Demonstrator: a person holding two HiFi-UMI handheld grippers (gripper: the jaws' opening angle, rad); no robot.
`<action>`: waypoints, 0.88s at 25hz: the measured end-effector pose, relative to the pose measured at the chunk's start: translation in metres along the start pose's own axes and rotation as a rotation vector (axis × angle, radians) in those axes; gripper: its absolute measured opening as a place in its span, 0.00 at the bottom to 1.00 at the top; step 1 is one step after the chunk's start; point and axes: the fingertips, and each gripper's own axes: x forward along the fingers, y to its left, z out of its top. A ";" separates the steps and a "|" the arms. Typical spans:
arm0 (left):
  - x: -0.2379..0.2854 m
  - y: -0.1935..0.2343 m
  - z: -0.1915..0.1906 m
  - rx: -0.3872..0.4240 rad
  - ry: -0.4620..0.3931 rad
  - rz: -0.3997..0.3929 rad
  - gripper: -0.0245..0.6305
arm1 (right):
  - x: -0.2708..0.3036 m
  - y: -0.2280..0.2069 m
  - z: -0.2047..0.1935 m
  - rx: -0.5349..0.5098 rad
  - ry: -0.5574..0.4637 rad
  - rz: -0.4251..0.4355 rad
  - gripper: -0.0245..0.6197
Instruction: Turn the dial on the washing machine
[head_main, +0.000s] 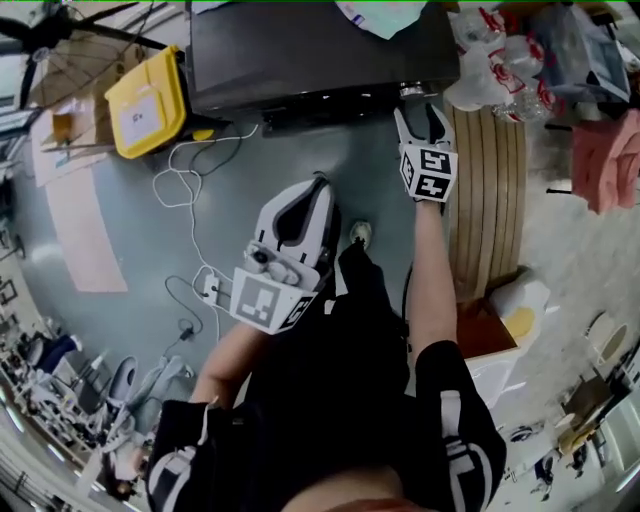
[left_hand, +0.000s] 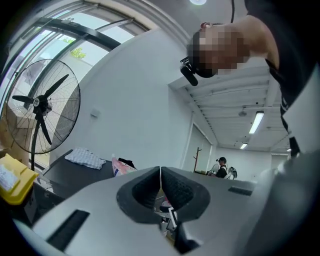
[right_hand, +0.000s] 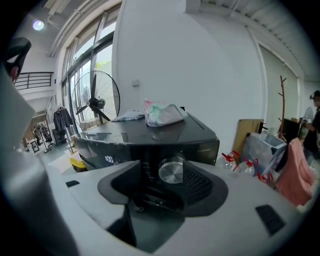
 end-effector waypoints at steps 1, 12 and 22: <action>0.005 0.011 -0.007 -0.007 0.000 -0.001 0.08 | 0.016 -0.002 -0.008 -0.006 0.010 -0.009 0.46; 0.029 0.069 -0.059 -0.067 0.043 0.018 0.08 | 0.098 -0.019 -0.042 -0.048 0.061 -0.062 0.52; 0.029 0.075 -0.071 -0.087 0.058 0.013 0.08 | 0.102 -0.021 -0.045 0.217 0.051 0.027 0.51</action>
